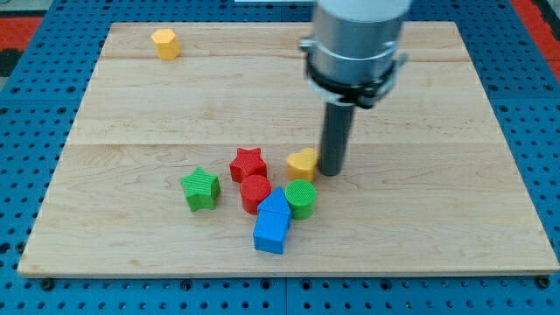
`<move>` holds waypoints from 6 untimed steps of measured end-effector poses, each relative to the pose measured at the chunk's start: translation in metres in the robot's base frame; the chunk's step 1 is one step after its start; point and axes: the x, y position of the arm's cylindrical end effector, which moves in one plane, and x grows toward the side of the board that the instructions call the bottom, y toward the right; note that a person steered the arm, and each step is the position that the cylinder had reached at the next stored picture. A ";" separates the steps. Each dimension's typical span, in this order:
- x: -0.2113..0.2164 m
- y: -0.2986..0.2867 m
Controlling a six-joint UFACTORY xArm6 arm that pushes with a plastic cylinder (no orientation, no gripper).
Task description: Move your arm to the yellow hexagon
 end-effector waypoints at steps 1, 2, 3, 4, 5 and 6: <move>-0.032 0.000; -0.116 0.002; -0.222 -0.030; -0.291 -0.064; -0.290 -0.148; -0.275 -0.225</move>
